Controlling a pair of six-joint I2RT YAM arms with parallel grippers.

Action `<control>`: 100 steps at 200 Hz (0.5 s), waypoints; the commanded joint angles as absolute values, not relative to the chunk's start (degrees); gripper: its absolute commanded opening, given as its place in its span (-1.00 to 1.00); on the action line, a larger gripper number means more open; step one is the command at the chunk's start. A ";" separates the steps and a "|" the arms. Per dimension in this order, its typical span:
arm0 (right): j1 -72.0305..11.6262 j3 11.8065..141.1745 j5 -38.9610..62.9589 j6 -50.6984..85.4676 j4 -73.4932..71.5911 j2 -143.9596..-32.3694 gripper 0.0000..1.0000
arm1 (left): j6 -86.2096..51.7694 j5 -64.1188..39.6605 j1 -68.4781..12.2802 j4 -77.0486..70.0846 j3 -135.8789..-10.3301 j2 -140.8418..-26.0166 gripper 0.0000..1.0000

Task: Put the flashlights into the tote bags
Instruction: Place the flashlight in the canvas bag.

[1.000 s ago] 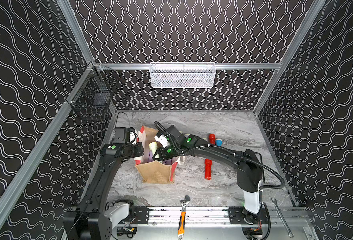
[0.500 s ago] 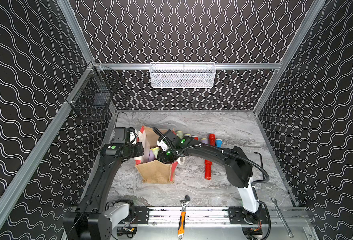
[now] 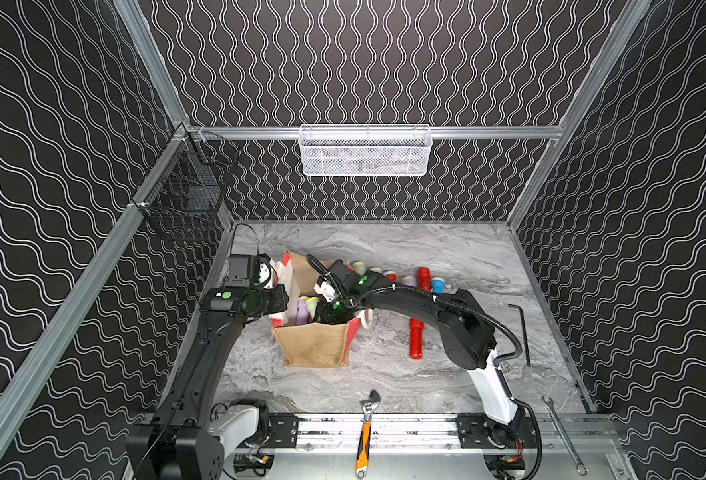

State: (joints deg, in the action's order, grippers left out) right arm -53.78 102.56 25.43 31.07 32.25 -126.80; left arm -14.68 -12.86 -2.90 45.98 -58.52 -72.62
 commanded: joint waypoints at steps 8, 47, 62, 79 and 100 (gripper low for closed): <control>-53.76 103.00 26.79 31.82 36.43 -128.73 -0.26 | -14.32 -13.36 -2.81 44.96 -58.04 -72.56 -0.49; -53.66 104.24 27.48 31.14 37.92 -129.90 -0.20 | -14.21 -13.36 -2.81 45.00 -57.96 -72.45 -0.49; -53.68 104.15 27.04 31.09 37.95 -129.64 -0.13 | -14.15 -13.36 -2.81 45.00 -57.93 -72.49 -0.49; -53.44 104.06 27.41 30.98 38.09 -129.63 -0.06 | -14.07 -13.21 -2.81 45.19 -58.07 -72.59 -0.49; -53.33 103.93 27.42 30.91 37.96 -129.33 -0.04 | -14.15 -13.18 -2.81 45.21 -58.06 -72.51 -0.49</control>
State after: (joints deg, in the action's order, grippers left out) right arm -53.52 104.33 29.39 31.00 33.08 -129.01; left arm -14.68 -13.10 -2.90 45.78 -58.13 -72.44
